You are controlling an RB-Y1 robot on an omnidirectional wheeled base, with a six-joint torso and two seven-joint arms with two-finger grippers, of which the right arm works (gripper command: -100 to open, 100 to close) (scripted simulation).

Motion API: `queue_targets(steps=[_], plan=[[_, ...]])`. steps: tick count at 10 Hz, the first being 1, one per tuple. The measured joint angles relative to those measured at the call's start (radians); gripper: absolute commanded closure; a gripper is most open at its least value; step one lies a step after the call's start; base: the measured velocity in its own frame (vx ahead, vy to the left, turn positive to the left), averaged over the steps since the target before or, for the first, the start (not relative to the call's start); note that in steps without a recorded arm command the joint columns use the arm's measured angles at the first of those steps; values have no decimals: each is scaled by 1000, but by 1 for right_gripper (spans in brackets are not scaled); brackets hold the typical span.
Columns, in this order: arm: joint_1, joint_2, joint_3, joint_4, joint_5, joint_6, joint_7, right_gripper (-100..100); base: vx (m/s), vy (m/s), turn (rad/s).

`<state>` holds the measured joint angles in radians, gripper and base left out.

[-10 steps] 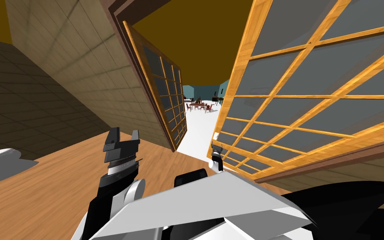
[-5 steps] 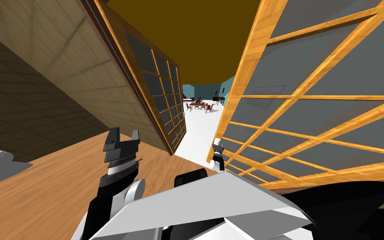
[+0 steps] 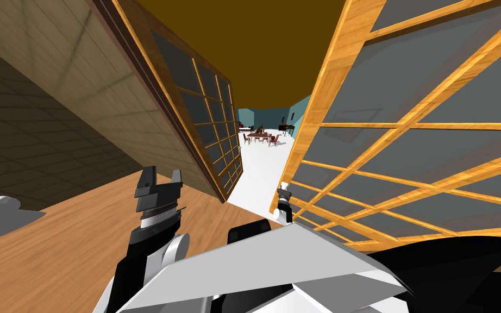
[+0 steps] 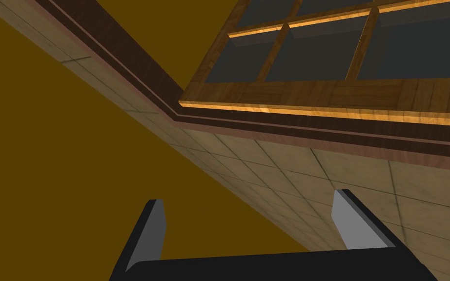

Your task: Push the door open

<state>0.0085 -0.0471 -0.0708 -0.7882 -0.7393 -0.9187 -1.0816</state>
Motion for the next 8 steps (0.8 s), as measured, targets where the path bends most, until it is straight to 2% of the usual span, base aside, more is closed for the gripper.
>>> queue_targets(steps=[3, 4, 6, 8], plan=[[3, 2, 1, 2, 0, 2, 0, 100, 34, -3, -6], [0, 0, -1, 19, -4, -2, -3, 100, 159, -26, -37], [6, -6, -11, 19, -13, -1, -3, 100, 160, -52, -27], [17, -11, -24, -10, -25, 9, 8, 100, 170, -72, -25]])
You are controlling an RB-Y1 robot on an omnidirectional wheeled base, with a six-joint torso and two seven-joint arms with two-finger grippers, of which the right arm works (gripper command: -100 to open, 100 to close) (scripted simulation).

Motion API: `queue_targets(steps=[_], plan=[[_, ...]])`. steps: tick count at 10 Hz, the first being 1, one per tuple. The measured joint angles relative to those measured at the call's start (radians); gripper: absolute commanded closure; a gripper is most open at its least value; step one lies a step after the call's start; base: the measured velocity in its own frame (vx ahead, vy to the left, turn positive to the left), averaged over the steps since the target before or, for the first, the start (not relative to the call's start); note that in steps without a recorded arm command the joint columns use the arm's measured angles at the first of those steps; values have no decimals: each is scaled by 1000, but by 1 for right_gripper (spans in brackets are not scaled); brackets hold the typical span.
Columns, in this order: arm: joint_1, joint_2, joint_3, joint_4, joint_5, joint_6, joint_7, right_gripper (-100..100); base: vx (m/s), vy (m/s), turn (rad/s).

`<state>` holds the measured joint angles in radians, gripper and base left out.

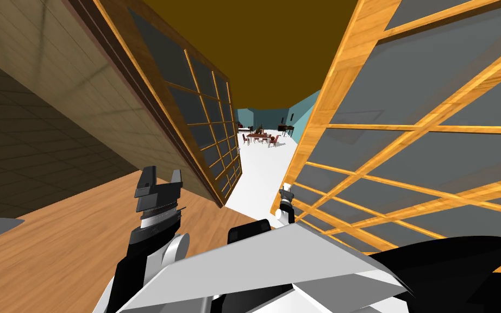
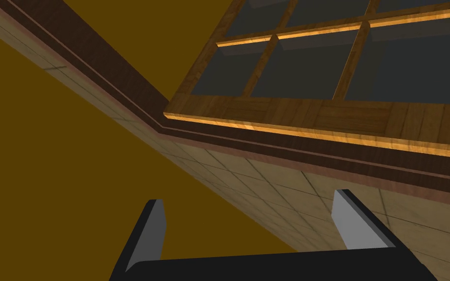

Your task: Push the door open

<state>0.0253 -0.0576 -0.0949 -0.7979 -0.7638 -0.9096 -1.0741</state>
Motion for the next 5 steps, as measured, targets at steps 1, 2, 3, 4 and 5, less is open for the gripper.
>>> queue_targets(steps=[1, 2, 3, 4, 5], plan=[[6, -1, -10, -19, -8, 8, 10, 100, 153, -36, -41], [-5, -7, -14, -2, -10, -2, 6, 100, 185, -60, -47], [-7, -12, -21, 10, -17, -9, 0, 100, 192, -39, -62], [-6, -13, -30, 8, -25, -9, 3, 100, 181, -40, -57], [-7, -16, -40, 11, -32, -10, 5, 100, 194, -76, -34]])
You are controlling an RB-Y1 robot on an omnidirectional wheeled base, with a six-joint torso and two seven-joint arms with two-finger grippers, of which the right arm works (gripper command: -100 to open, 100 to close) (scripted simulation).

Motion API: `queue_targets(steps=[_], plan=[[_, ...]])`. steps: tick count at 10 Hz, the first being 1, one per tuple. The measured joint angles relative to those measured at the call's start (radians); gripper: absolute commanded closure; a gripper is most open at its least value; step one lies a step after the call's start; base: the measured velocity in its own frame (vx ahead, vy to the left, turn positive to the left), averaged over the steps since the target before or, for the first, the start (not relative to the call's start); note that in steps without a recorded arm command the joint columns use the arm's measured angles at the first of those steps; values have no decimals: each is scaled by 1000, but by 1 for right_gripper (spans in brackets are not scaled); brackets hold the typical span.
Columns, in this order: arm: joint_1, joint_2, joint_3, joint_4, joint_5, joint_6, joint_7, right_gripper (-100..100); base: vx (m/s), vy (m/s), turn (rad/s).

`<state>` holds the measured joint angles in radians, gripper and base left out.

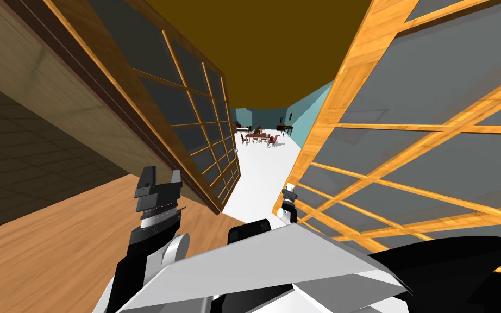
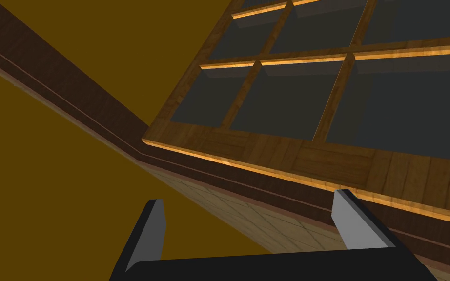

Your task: Push the door open

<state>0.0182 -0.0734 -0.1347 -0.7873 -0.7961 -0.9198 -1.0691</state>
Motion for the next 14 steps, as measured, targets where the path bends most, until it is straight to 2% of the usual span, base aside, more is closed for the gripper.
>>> queue_targets(steps=[1, 2, 6, 8, 9, 11, 12, 13, 14], plan=[[-1, -4, -7, 9, -7, -5, -4, 100, 187, -81, -34], [6, -3, -19, -6, -17, 0, 3, 100, 204, -59, -76], [-13, -19, -65, 23, -52, -12, 5, 100, 206, -65, -55], [-7, -22, -83, 19, -67, -18, 4, 100, 188, -66, -47], [-16, -28, -92, 42, -73, -29, -3, 100, 216, -25, -74], [-8, -30, -114, 34, -91, -26, 2, 100, 189, -76, -46], [8, -25, -123, 13, -99, -21, 7, 100, 226, -67, -84], [-3, -32, -132, 37, -105, -29, 1, 100, 221, -47, -75], [4, -28, -144, 28, -114, -33, 4, 100, 202, -44, -49]])
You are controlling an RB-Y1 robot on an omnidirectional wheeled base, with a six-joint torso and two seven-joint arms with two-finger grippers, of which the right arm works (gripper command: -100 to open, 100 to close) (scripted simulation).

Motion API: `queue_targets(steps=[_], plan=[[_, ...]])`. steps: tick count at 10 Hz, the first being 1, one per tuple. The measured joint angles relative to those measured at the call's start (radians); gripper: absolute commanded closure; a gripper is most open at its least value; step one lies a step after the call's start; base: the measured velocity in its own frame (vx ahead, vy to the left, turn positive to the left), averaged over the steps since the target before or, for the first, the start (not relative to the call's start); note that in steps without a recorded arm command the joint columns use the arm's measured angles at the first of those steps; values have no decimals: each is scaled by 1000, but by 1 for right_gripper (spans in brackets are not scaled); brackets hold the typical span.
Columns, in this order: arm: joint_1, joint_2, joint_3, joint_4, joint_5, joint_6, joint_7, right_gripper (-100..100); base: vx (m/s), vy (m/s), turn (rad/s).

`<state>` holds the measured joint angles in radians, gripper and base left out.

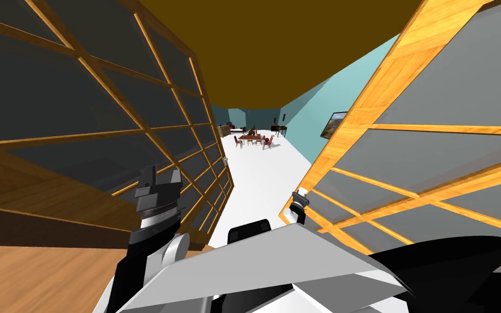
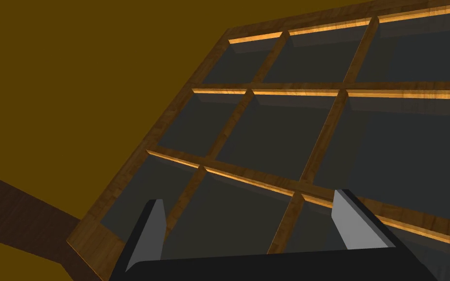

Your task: Push the door open

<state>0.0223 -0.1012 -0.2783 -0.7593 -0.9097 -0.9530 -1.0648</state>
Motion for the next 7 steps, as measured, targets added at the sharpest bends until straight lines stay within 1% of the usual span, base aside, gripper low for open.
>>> queue_targets(steps=[1, 2, 3, 5, 6, 7], plan=[[11, 2, -12, -19, -10, 5, 10, 100, 91, -28, -24], [12, -1, -16, -22, -11, 6, 12, 100, 110, -58, -30], [12, -1, -20, -16, -16, 3, 11, 100, 179, -77, -33], [21, 0, -35, -16, -31, 3, 15, 100, 156, -89, -47], [20, 1, -44, -15, -39, -2, 19, 100, 167, -93, -36], [15, -6, -54, -1, -48, -7, 17, 100, 173, -99, -31]])
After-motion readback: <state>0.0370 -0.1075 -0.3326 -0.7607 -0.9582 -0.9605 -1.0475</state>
